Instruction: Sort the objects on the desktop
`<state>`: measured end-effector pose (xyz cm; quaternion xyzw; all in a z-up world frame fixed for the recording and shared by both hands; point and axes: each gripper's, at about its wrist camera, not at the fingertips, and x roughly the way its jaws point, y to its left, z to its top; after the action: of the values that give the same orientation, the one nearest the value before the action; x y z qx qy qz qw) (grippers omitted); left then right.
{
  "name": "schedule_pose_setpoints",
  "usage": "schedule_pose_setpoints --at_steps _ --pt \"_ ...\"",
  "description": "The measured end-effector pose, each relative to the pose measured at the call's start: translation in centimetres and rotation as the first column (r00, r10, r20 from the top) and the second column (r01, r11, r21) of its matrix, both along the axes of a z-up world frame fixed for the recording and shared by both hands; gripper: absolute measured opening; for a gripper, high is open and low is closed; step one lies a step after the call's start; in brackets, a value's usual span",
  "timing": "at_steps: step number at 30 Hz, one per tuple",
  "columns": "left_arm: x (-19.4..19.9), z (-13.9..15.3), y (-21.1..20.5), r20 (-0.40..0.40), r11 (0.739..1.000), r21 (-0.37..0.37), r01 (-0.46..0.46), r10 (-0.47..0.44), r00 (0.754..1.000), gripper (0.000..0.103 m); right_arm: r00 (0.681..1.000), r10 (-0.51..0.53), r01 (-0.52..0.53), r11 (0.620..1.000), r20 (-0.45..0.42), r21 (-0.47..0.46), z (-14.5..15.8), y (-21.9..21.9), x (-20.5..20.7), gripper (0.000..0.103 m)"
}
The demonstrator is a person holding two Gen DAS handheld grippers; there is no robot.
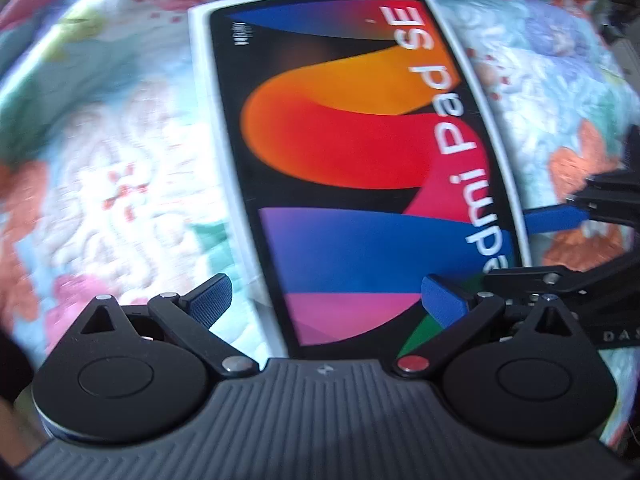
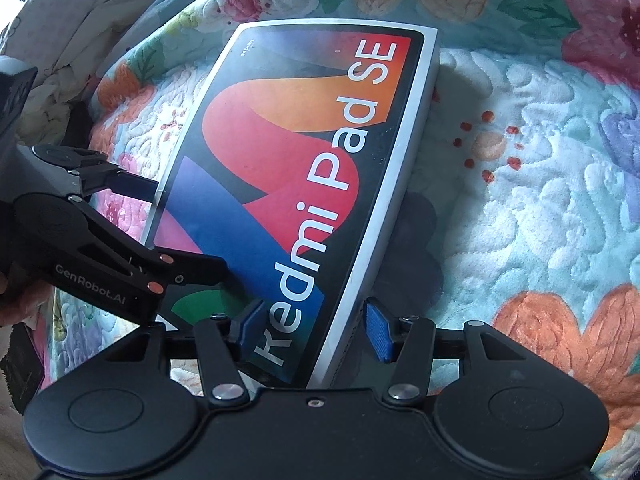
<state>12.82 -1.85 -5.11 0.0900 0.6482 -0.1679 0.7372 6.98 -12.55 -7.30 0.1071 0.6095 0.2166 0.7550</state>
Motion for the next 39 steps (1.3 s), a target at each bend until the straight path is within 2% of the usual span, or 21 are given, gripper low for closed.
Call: schedule_pose_setpoints --at_steps 3,7,11,14,17,21,25,29,30,33,34,36,39 --pt "-1.7 2.0 0.3 0.026 1.000 0.027 0.014 -0.015 1.000 0.103 0.999 0.034 -0.034 0.999 0.027 -0.006 1.8 0.6 -1.6 0.059" --pt "-5.5 4.8 0.2 0.054 0.992 0.114 0.051 -0.058 0.997 0.103 0.995 0.074 -0.074 0.997 0.061 -0.004 5.5 1.1 -4.5 0.063" --pt "-8.5 7.2 -0.9 0.055 0.996 0.089 0.031 -0.036 0.998 0.103 0.993 0.080 -0.076 0.996 0.090 -0.054 9.3 1.4 -7.2 0.074" --pt "-10.6 8.5 -1.0 0.085 0.996 0.093 -0.010 0.002 0.996 0.103 0.996 0.087 -0.085 0.993 0.021 -0.077 10.6 1.7 -8.6 0.076" --pt "-12.5 8.8 -0.3 0.078 0.996 0.074 -0.055 0.049 0.996 0.103 0.997 0.071 -0.074 0.993 -0.037 -0.087 11.2 1.6 -9.7 0.076" --pt "-13.9 7.2 -1.9 0.075 0.995 0.065 -0.070 0.065 0.995 0.103 1.000 0.024 -0.024 0.996 -0.005 -0.086 11.2 1.0 -11.3 0.076" --pt "-15.7 7.2 -4.3 0.151 0.984 0.154 -0.089 0.065 0.986 0.103 0.999 0.024 -0.022 0.997 0.031 -0.078 10.5 -0.2 -12.1 0.076" --pt "-18.0 7.9 -6.6 0.188 0.998 0.045 -0.044 0.035 0.982 0.103 0.998 -0.038 0.041 0.996 0.042 -0.078 10.0 -2.1 -11.6 0.076" --pt "-19.4 8.6 -7.7 0.205 0.997 0.058 -0.042 0.029 0.978 0.103 0.997 -0.062 0.064 0.996 0.038 -0.062 9.9 -2.5 -11.4 0.076" --pt "-20.3 7.8 -8.1 0.222 0.995 0.072 -0.073 0.055 0.973 0.103 0.993 -0.113 0.115 0.992 0.043 -0.042 9.6 -3.0 -11.5 0.079" --pt "-20.3 7.5 -8.0 0.219 0.993 0.065 -0.095 0.079 0.973 0.103 0.992 -0.115 0.118 0.992 0.058 -0.048 9.5 -2.9 -11.7 0.083" --pt "-20.2 6.9 -7.4 0.202 0.990 0.030 -0.138 0.129 0.971 0.103 0.992 -0.090 0.097 0.993 0.090 -0.072 9.4 -2.5 -12.1 0.083" --pt "-20.1 5.9 -7.1 0.207 0.983 0.037 -0.177 0.166 0.964 0.103 0.993 -0.030 0.043 0.993 0.116 -0.108 9.0 -1.8 -12.3 0.083"
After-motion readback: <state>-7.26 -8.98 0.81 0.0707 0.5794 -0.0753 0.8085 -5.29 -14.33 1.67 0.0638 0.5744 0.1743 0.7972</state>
